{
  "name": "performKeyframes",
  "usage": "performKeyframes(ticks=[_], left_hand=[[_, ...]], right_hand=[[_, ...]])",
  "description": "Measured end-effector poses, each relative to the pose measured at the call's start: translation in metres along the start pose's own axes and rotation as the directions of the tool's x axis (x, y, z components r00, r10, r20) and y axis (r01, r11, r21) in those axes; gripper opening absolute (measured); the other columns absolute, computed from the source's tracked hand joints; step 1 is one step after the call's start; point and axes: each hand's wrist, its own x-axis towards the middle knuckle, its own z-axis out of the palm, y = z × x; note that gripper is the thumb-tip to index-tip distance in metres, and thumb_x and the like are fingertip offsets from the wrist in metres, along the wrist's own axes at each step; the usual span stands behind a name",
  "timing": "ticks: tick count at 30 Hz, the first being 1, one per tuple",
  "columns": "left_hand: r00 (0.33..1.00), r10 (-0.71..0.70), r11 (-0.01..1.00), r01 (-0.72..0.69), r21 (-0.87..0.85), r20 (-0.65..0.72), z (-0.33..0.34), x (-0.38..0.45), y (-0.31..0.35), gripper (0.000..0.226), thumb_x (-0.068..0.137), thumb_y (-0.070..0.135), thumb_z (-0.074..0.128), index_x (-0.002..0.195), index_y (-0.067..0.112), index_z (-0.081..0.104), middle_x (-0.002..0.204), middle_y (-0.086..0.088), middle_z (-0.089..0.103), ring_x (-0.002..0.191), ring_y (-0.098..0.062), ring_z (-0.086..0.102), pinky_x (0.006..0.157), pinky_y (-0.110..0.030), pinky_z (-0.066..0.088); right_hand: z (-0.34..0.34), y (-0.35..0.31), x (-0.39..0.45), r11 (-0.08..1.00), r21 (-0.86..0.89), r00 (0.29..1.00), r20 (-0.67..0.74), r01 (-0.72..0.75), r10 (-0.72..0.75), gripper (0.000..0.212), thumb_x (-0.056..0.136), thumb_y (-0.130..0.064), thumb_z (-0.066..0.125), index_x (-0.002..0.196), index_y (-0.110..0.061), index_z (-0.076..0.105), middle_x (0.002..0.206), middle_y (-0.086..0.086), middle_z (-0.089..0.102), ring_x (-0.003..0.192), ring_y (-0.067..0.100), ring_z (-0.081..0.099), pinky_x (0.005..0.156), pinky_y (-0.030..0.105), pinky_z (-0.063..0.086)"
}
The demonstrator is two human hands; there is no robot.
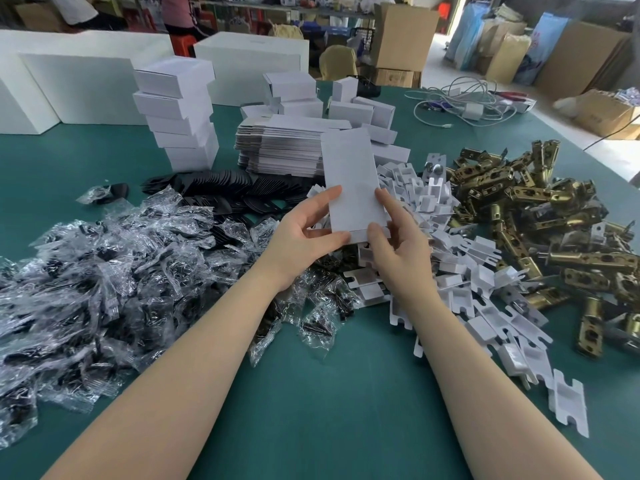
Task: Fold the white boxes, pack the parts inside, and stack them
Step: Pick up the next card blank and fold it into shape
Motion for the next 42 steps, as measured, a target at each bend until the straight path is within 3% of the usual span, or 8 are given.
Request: performKeyframes(ticks=[3,6,11,20,23,26,36,42], left_hand=[[1.000,0.007,1.000,-0.007,0.008,-0.007,-0.0001,0.0006,-0.0001,0.065,0.083,-0.014,0.067,0.134,0.023,0.052,0.133,-0.004,0.059,0.122,-0.009,0.059,0.093,-0.029,0.055],[1.000,0.014,1.000,-0.014,0.026,-0.005,-0.0009,0.0012,0.0001,0.063,0.085,-0.011,0.066,0.134,0.025,0.051,0.136,-0.006,0.058,0.126,-0.012,0.055,0.092,-0.029,0.055],[1.000,-0.010,0.999,0.011,0.047,-0.015,-0.0014,0.0015,0.0003,0.061,0.088,-0.007,0.066,0.138,0.023,0.050,0.134,-0.006,0.059,0.116,-0.003,0.061,0.086,-0.023,0.055],[0.999,-0.028,0.997,0.029,0.073,-0.024,-0.0008,0.0007,0.0016,0.058,0.089,-0.003,0.066,0.140,0.020,0.051,0.134,-0.003,0.060,0.121,-0.009,0.058,0.095,-0.029,0.054],[0.999,-0.025,0.998,0.027,0.059,-0.021,-0.0008,0.0003,0.0014,0.058,0.087,-0.004,0.068,0.138,0.020,0.052,0.131,-0.003,0.061,0.115,-0.004,0.061,0.093,-0.029,0.055],[0.999,-0.026,0.998,0.027,0.052,-0.027,-0.0002,0.0002,-0.0001,0.061,0.085,-0.005,0.070,0.138,0.018,0.051,0.131,-0.005,0.061,0.112,-0.004,0.063,0.095,-0.031,0.055],[1.000,-0.027,0.998,0.028,0.063,-0.016,-0.0011,0.0010,0.0008,0.062,0.088,-0.007,0.065,0.142,0.018,0.048,0.131,-0.003,0.060,0.113,-0.002,0.060,0.094,-0.028,0.055],[1.000,-0.023,0.998,0.022,0.055,0.014,-0.0031,0.0023,-0.0054,0.065,0.083,-0.002,0.073,0.138,0.023,0.050,0.129,0.007,0.061,0.110,-0.002,0.064,0.088,-0.022,0.054]], right_hand=[[0.0005,0.0004,-0.0002,1.000,0.005,0.999,0.033,-0.015,0.015,0.049,0.098,-0.017,0.050,0.138,-0.043,0.042,0.129,0.003,0.053,0.109,0.020,0.052,0.099,0.053,0.049],[0.0007,0.0012,0.0007,1.000,-0.014,0.999,0.044,-0.024,0.024,0.050,0.101,-0.014,0.049,0.141,-0.043,0.038,0.139,0.007,0.052,0.116,0.021,0.054,0.101,0.052,0.049],[0.0010,0.0016,0.0011,0.999,-0.048,0.999,0.030,-0.027,0.028,0.050,0.102,-0.019,0.049,0.142,-0.044,0.034,0.121,-0.001,0.051,0.106,0.018,0.050,0.100,0.057,0.047],[0.0006,0.0035,0.0022,0.996,-0.084,0.999,0.022,-0.020,0.022,0.049,0.103,-0.023,0.050,0.149,-0.032,0.036,0.126,0.002,0.057,0.102,0.017,0.051,0.098,0.046,0.046],[0.0004,0.0034,0.0023,0.995,-0.095,1.000,0.010,-0.024,0.025,0.049,0.102,-0.024,0.051,0.149,-0.031,0.038,0.138,0.008,0.057,0.115,0.027,0.059,0.101,0.053,0.048],[0.0007,0.0040,0.0026,0.995,-0.103,1.000,0.005,-0.013,0.013,0.049,0.101,-0.022,0.053,0.148,-0.029,0.040,0.139,0.008,0.056,0.124,0.033,0.057,0.099,0.052,0.049],[-0.0004,0.0072,0.0030,0.990,-0.139,1.000,0.022,0.024,-0.022,0.052,0.101,-0.021,0.053,0.150,-0.027,0.037,0.142,0.011,0.055,0.129,0.037,0.052,0.102,0.054,0.047],[-0.0004,0.0061,0.0029,0.995,-0.099,1.000,-0.002,0.004,-0.004,0.050,0.100,-0.026,0.056,0.148,-0.027,0.043,0.138,0.008,0.058,0.126,0.029,0.056,0.100,0.051,0.050]])
